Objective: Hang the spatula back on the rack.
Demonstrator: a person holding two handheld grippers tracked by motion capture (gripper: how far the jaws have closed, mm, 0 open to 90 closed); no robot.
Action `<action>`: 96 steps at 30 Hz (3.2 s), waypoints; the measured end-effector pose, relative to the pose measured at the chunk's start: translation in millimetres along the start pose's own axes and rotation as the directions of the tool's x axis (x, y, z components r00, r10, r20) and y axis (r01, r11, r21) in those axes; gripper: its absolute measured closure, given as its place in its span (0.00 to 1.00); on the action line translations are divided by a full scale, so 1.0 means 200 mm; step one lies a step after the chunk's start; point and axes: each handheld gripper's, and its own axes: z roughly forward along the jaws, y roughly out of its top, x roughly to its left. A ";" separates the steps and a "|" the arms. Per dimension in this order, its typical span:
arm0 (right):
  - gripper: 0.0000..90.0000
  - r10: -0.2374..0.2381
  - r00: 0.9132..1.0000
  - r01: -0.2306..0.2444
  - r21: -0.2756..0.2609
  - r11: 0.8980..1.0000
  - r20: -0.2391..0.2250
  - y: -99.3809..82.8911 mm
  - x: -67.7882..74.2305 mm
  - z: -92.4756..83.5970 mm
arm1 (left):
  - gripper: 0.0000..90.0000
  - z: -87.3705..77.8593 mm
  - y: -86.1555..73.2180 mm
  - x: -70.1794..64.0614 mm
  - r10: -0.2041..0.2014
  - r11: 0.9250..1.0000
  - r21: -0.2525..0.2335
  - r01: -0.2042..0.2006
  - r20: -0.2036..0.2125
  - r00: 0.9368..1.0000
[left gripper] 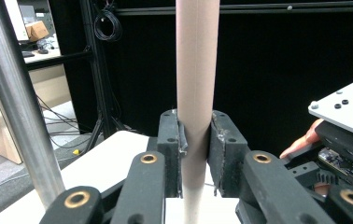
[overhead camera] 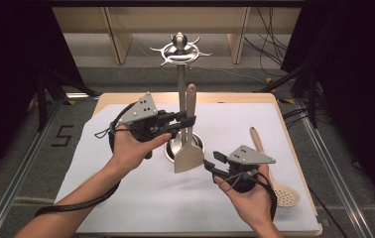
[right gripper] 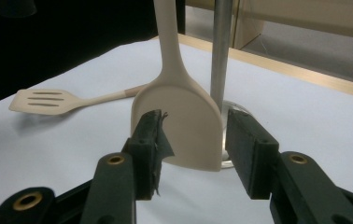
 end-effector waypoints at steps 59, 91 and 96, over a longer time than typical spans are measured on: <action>0.62 0.015 1.000 -0.015 0.005 1.000 -0.009 -0.02 -0.02 0.01 | 0.84 0.07 0.09 0.18 0.013 1.000 0.007 -0.012 -0.064 0.998; 0.62 0.027 1.000 -0.027 0.025 0.999 0.007 -0.04 -0.02 0.01 | 0.68 -0.01 0.05 0.17 -0.026 0.999 -0.026 0.024 -0.095 0.995; 0.62 0.033 0.999 -0.033 0.040 0.999 0.008 -0.04 -0.04 0.01 | 0.65 -0.10 0.05 0.16 -0.023 0.999 -0.039 0.018 -0.124 0.992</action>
